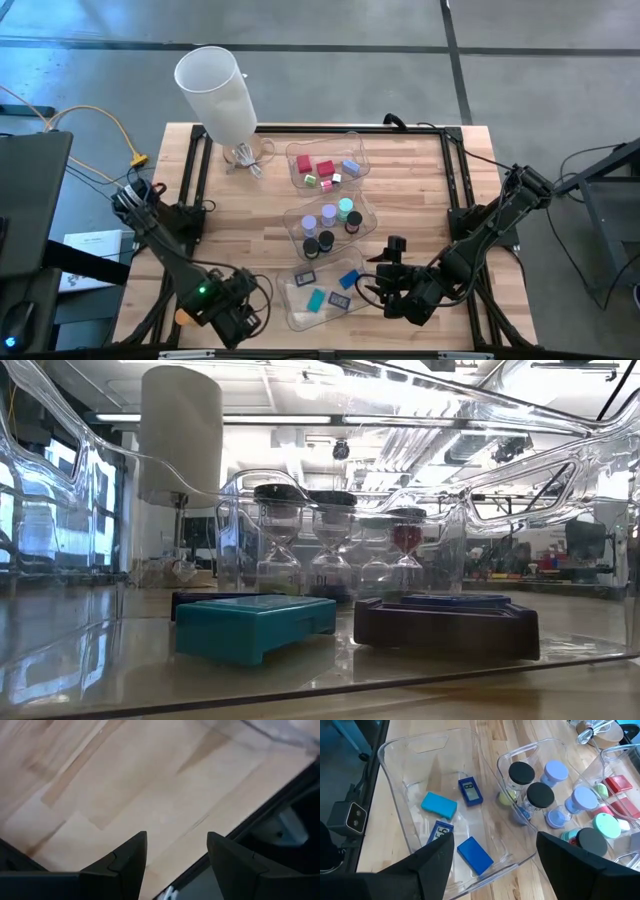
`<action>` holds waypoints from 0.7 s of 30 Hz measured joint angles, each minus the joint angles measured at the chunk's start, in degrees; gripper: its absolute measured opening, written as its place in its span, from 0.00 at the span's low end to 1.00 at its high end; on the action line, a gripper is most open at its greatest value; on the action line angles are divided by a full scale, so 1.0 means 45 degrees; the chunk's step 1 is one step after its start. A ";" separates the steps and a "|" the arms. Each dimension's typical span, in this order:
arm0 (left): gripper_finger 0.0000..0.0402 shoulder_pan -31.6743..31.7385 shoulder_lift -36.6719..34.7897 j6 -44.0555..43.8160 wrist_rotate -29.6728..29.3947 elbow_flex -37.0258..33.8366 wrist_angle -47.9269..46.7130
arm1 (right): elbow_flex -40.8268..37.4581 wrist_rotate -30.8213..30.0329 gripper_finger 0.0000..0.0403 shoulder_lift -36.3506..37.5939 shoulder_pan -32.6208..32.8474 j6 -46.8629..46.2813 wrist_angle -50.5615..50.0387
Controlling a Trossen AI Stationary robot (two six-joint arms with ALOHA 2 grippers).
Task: Pick & Place Office items
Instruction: Put the yellow hourglass into the middle transparent bin
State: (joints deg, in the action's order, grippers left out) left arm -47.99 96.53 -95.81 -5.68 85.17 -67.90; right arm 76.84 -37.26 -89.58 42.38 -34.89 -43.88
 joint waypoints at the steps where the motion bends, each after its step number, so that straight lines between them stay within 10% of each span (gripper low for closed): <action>1: 0.50 -0.0046 0.0000 0.0383 0.0002 0.0000 0.0016 | 0.0000 -0.0004 0.68 0.0000 0.0000 0.0000 0.0015; 21: 0.50 -0.0096 0.0000 0.1374 -0.0090 0.0000 0.0729 | 0.0000 0.0379 0.68 0.0000 0.0001 -0.0321 0.0002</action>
State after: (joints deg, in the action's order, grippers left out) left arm -48.42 96.53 -89.62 -6.09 85.17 -64.61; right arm 76.84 -35.55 -89.58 42.39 -36.34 -43.88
